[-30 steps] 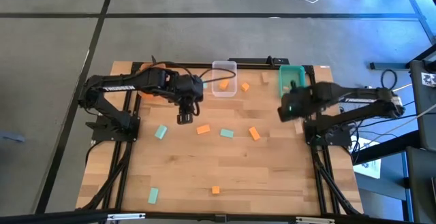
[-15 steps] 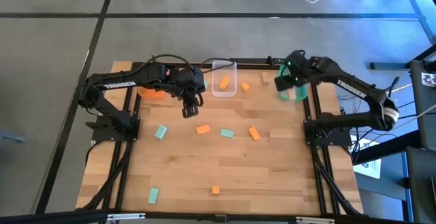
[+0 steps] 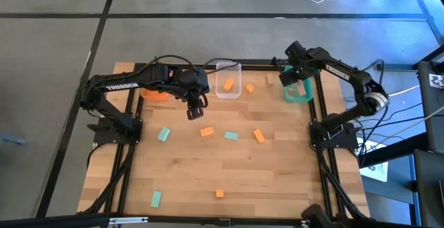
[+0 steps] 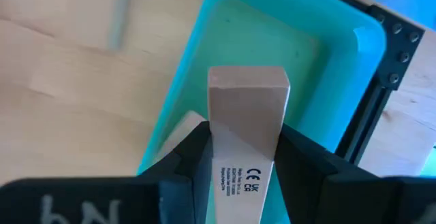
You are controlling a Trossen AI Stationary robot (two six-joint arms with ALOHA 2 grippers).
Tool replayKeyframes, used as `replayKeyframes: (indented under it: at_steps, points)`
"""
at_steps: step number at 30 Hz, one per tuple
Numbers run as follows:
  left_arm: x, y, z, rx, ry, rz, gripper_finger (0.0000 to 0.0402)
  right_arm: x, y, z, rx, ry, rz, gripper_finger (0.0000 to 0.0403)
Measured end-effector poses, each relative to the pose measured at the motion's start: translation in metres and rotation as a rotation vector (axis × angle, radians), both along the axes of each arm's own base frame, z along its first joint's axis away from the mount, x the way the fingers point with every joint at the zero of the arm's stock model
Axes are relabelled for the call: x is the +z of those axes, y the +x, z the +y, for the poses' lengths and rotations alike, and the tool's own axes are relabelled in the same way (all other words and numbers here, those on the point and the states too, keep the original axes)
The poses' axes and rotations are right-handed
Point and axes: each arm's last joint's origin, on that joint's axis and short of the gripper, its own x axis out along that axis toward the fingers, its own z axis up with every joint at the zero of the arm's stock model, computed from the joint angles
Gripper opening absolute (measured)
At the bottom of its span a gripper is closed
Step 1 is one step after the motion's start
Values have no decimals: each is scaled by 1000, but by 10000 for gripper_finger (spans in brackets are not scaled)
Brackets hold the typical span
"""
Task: Sort & place blocks by color
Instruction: Put the brown block into the blue bin, then put the orange block into the transparent bin
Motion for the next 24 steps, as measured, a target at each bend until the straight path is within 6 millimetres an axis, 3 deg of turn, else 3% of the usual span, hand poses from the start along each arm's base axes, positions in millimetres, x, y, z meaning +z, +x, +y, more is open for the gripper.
replayKeyframes:
  at_steps: [8,11,16,24]
  points:
    - [0,0,0,0,0,-2,170,-26,7,-14,4,68,49,124]
    - [0,0,0,0,0,-2,170,-32,8,-16,3,81,63,156]
    - [0,0,0,0,0,-2,170,-34,8,-17,2,84,68,219]
    - [-2,-4,-1,58,-39,32,170,-24,6,-12,30,73,55,233]
